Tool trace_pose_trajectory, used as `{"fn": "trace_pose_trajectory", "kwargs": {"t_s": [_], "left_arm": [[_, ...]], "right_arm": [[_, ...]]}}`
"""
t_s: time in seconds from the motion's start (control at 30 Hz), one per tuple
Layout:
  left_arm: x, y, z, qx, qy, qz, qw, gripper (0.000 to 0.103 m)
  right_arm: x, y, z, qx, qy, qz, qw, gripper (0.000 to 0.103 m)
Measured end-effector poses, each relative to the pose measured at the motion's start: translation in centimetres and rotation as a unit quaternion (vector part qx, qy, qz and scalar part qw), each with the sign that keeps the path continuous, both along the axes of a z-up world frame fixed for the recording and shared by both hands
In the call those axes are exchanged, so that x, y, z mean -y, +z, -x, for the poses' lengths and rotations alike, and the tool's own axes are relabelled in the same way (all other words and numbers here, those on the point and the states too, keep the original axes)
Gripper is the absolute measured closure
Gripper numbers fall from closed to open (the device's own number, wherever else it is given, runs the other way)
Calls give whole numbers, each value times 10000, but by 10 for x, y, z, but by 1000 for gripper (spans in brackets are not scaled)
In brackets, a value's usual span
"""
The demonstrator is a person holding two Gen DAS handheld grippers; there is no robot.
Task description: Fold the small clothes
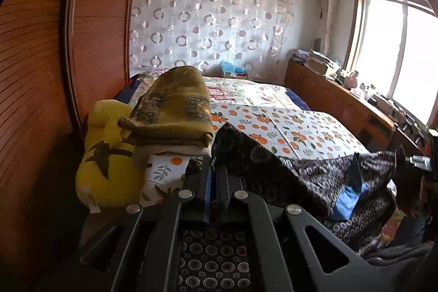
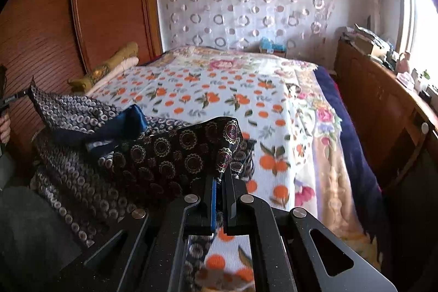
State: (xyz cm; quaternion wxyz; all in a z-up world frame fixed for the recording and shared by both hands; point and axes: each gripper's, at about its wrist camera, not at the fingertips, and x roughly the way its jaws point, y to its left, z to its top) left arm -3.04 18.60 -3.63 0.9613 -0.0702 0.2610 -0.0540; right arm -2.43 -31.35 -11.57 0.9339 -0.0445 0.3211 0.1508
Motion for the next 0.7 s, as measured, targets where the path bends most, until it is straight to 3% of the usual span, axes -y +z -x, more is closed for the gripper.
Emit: {"fn": "trace_pose_trajectory", "kwargs": {"t_s": [0.1,0.17,0.23,0.37,0.53,0.7], "left_arm": [[-2,8,1,146,125,-118,9997,79],[-2,12,1,221,110,-118,9996,61],[-4,16,-4,264,61,-99,9996,59],[-4,16,-24,201,1,-209,9996,41],[-4,1,-63,-103,-13,-390,9992,40],[-6,-19,-99,-500,-74,-559,9972,40]], "right_arm": [[-3,14,-8,-117,-61,-50,9999,100],[-4,21,-9,-53,-136,23,9999,91],[-3,30,-9,43,-127,-48,9999,81],[2,47,-12,277,-247,-77,9993,75],[4,56,-27,440,-374,-106,9983,52],[-4,39,-61,209,-389,-96,9990,50]]}}
